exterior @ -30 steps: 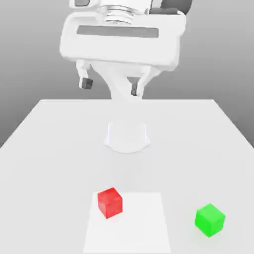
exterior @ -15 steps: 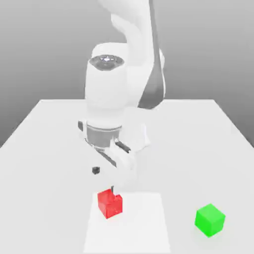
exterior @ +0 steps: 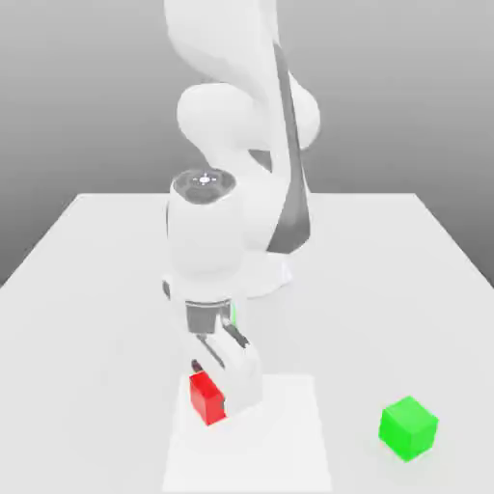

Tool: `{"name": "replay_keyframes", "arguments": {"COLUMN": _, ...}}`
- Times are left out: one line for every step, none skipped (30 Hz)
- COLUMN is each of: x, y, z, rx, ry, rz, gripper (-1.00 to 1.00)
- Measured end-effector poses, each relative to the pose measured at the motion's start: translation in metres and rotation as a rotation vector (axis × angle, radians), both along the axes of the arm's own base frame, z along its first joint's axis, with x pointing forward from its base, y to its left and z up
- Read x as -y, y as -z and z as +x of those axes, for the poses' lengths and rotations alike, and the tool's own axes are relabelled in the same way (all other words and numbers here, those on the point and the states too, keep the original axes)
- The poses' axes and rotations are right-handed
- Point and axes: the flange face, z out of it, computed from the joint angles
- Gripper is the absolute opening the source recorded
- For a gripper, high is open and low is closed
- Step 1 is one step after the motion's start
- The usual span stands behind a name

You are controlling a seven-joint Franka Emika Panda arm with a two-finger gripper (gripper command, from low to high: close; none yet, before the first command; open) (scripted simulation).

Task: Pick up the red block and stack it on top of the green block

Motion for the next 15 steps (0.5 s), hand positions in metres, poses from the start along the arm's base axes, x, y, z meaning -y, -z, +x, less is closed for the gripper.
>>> {"name": "replay_keyframes", "arguments": {"x": 0.000, "y": 0.005, "z": -0.002, "rx": -0.003, "ry": -0.001, "rz": 0.000, "gripper": -1.00}}
{"name": "replay_keyframes", "arguments": {"x": 0.000, "y": 0.005, "z": -0.002, "rx": -0.003, "ry": -0.001, "rz": 0.000, "gripper": -1.00}}
{"name": "replay_keyframes", "arguments": {"x": 0.000, "y": 0.005, "z": -0.002, "rx": -0.003, "ry": -0.001, "rz": 0.000, "gripper": -1.00}}
{"name": "replay_keyframes", "arguments": {"x": 0.000, "y": 0.005, "z": -0.002, "rx": -0.002, "ry": -0.001, "rz": 0.000, "gripper": -1.00}}
{"name": "replay_keyframes", "arguments": {"x": 0.000, "y": 0.005, "z": -0.002, "rx": -0.001, "ry": -0.001, "rz": 0.000, "gripper": -1.00}}
{"name": "replay_keyframes", "arguments": {"x": 0.000, "y": 0.005, "z": -0.001, "rx": 0.000, "ry": -0.001, "rz": 0.000, "gripper": -1.00}}
{"name": "replay_keyframes", "arguments": {"x": 0.000, "y": 0.007, "z": -0.002, "rx": -0.002, "ry": -0.002, "rz": -0.001, "gripper": -1.00}}
{"name": "replay_keyframes", "arguments": {"x": 0.000, "y": 0.006, "z": -0.002, "rx": -0.001, "ry": -0.001, "rz": 0.000, "gripper": -1.00}}
{"name": "replay_keyframes", "arguments": {"x": 0.000, "y": 0.002, "z": 0.000, "rx": 0.001, "ry": 0.000, "rz": 0.000, "gripper": -1.00}}
{"name": "replay_keyframes", "arguments": {"x": 0.000, "y": -0.003, "z": 0.001, "rx": 0.003, "ry": 0.001, "rz": 0.000, "gripper": -1.00}}
{"name": "replay_keyframes", "arguments": {"x": 0.000, "y": -0.008, "z": 0.002, "rx": 0.006, "ry": 0.002, "rz": 0.000, "gripper": -1.00}}
{"name": "replay_keyframes", "arguments": {"x": 0.000, "y": -0.013, "z": 0.004, "rx": 0.008, "ry": 0.002, "rz": 0.000, "gripper": -1.00}}
{"name": "replay_keyframes", "arguments": {"x": 0.000, "y": -0.018, "z": 0.005, "rx": 0.009, "ry": 0.003, "rz": 0.000, "gripper": -1.00}}
{"name": "replay_keyframes", "arguments": {"x": 0.000, "y": -0.023, "z": 0.005, "rx": 0.011, "ry": 0.003, "rz": 0.000, "gripper": -1.00}}
{"name": "replay_keyframes", "arguments": {"x": 0.000, "y": -0.027, "z": 0.006, "rx": 0.011, "ry": 0.004, "rz": 0.000, "gripper": -1.00}}
